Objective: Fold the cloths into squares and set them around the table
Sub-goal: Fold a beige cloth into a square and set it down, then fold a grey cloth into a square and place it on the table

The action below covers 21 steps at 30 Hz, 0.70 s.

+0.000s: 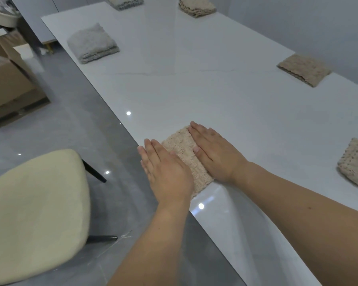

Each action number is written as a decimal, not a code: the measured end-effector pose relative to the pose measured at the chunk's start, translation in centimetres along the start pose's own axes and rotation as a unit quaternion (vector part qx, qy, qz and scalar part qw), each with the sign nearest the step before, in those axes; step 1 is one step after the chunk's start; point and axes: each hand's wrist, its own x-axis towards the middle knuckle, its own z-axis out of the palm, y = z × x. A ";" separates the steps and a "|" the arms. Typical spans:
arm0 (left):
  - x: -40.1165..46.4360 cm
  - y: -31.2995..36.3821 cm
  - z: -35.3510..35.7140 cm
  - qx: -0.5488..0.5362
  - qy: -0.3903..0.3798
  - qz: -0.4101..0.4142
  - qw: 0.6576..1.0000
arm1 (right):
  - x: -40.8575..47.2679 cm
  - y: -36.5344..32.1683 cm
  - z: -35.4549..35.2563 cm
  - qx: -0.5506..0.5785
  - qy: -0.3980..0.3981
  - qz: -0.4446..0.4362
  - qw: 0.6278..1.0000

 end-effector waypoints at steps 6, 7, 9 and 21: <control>0.0 -0.1 0.0 0.018 0.002 0.001 1.000 | 0.0 -0.3 0.0 -0.014 0.002 0.004 1.000; 0.0 0.0 -0.1 0.019 0.002 0.002 1.000 | 0.0 -0.3 0.0 -0.017 0.002 0.004 1.000; 0.0 0.0 -0.1 0.020 0.001 0.002 1.000 | 0.0 -0.2 0.0 -0.021 0.001 0.003 1.000; 3.3 -0.9 -4.4 0.010 -0.022 0.083 0.996 | 2.4 -1.8 -5.4 0.091 0.030 0.082 0.992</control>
